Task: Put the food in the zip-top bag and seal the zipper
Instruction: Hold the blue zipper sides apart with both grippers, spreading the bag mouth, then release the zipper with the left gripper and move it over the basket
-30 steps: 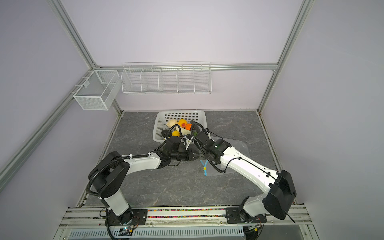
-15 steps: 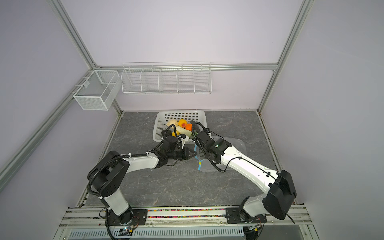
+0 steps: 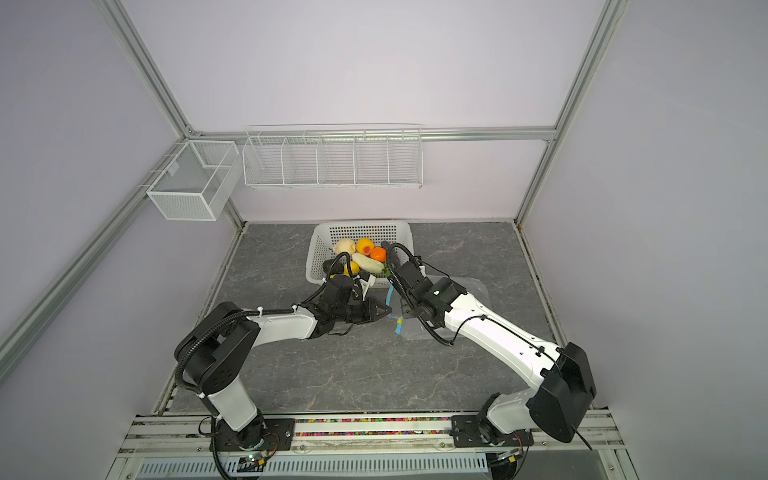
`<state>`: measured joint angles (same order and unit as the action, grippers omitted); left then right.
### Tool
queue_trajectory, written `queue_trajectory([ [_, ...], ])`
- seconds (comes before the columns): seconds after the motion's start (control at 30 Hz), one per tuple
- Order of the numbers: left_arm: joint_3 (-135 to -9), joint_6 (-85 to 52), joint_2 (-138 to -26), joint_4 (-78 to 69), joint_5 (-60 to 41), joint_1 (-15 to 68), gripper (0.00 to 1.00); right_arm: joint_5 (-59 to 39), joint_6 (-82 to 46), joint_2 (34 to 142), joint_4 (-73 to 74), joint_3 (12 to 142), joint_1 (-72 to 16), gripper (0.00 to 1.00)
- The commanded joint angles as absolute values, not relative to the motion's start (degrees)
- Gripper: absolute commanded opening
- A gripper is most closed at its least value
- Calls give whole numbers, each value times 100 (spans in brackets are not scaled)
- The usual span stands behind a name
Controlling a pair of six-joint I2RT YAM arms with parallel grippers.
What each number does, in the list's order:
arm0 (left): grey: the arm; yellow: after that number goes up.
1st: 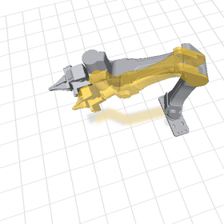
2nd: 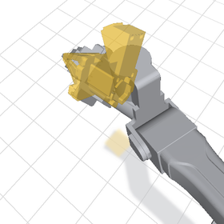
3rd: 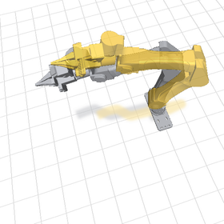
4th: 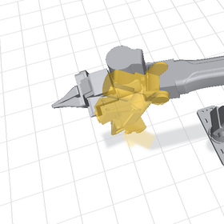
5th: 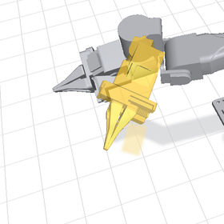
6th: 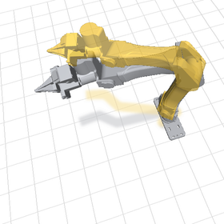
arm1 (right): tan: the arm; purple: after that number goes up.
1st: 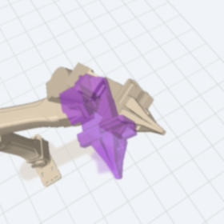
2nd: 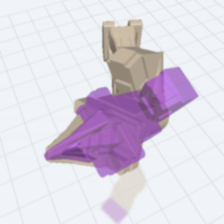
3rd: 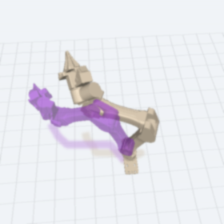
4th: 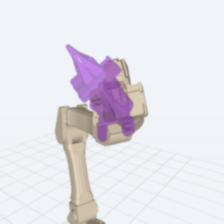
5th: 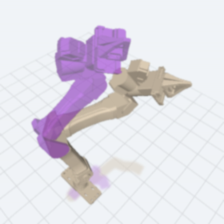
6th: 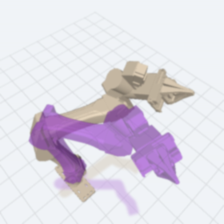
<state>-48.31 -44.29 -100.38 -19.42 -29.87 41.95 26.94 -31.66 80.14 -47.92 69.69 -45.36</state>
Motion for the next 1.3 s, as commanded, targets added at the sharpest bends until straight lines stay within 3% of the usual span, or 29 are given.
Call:
queue_trajectory([
  [0.0,-4862,-4295,-9950,-1757,-2909,4191,4,2657,-3140,7908,-4765,6882,-4499,6],
  [0.57,-5383,-3984,-9527,-1139,-2531,4389,37,2329,-3194,8158,-4553,6821,-4531,6],
  [0.87,-5481,-3890,-9176,-818,-2239,4346,45,2309,-3190,8239,-4544,6836,-4533,6],
  [1.13,-5923,-3518,-8769,366,-1476,4043,54,2283,-3182,8230,-4521,6825,-4526,6],
  [1.27,-6555,-3192,-8803,1337,-930,3843,67,2272,-3164,8207,-4483,6812,-4535,6],
])
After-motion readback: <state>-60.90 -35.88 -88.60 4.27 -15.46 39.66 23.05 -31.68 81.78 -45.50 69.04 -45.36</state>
